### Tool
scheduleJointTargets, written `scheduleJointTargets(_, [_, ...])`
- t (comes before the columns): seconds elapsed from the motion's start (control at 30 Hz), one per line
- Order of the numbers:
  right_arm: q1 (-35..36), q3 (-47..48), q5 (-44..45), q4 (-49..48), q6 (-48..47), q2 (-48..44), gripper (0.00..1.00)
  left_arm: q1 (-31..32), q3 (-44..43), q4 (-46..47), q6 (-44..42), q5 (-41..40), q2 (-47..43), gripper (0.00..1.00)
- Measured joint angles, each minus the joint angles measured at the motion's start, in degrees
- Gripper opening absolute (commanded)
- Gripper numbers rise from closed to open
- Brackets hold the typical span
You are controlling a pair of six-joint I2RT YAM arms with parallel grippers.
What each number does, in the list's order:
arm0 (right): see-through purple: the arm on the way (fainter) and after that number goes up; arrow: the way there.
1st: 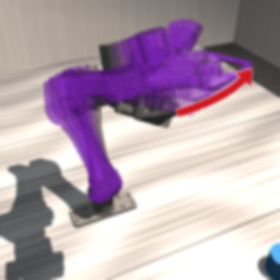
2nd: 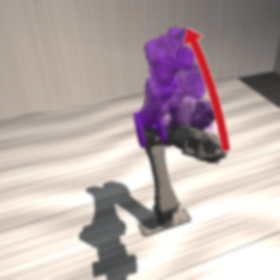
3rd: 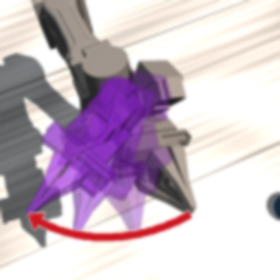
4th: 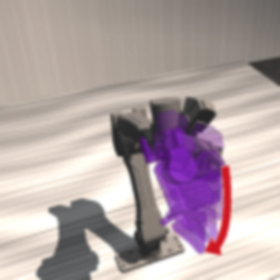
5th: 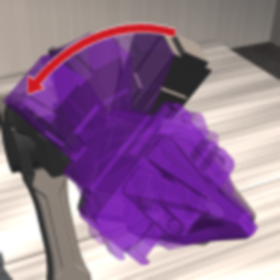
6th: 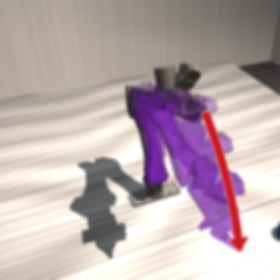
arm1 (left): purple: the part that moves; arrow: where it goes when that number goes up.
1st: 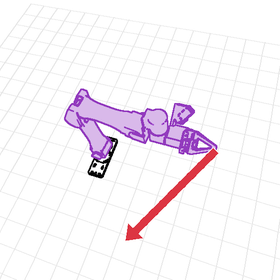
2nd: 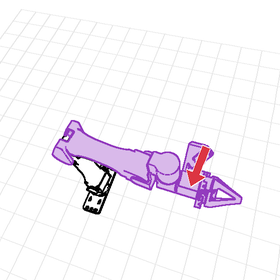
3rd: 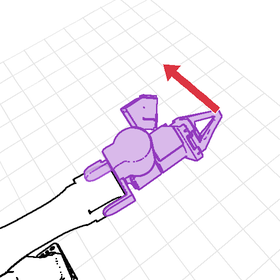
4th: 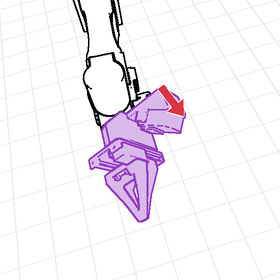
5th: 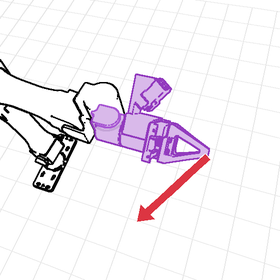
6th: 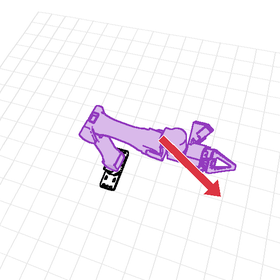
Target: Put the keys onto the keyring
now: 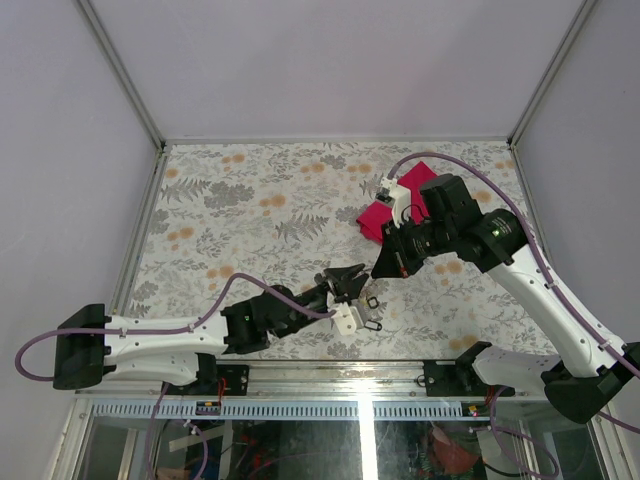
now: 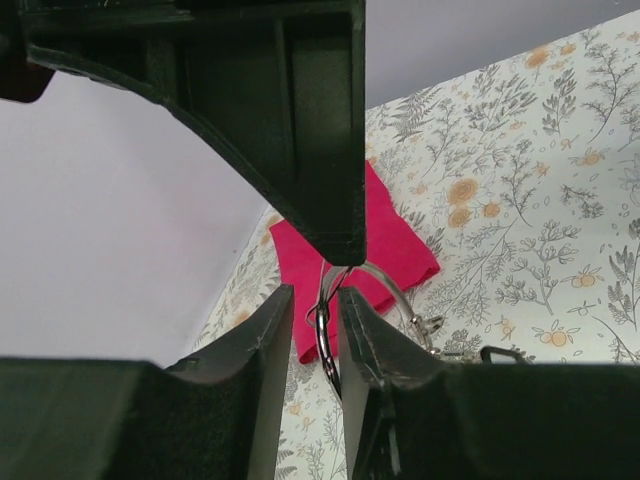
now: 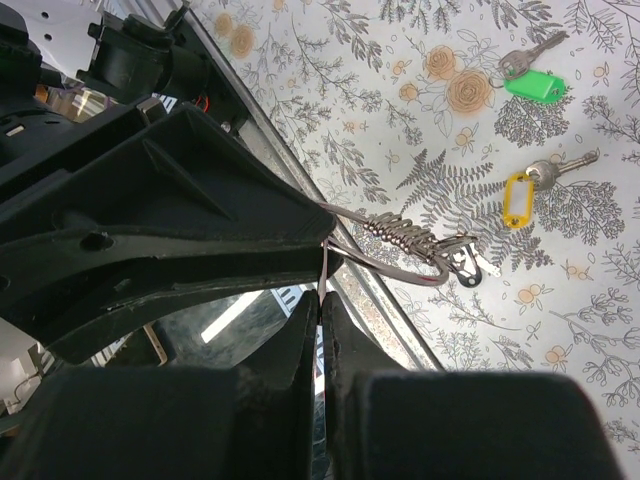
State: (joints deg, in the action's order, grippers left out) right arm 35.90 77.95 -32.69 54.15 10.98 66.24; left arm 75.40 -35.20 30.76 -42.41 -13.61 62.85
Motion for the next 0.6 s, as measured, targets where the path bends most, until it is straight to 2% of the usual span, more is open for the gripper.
scheduleJointTargets(0.17, [0.00,-0.02,0.00,-0.39,0.02,0.00,0.00,0.31,-0.55,-0.20,-0.11,0.94,0.35,0.19])
scheduleJointTargets(0.4, [0.00,-0.02,0.07,-0.42,0.04,0.00,0.02,0.44,-0.70,-0.63,-0.15,1.81,0.52,0.00])
scheduleJointTargets(0.6, [0.00,-0.13,0.28,-1.14,0.61,-0.79,0.34,0.44,-0.76,-0.55,0.85,1.14,0.50,0.00])
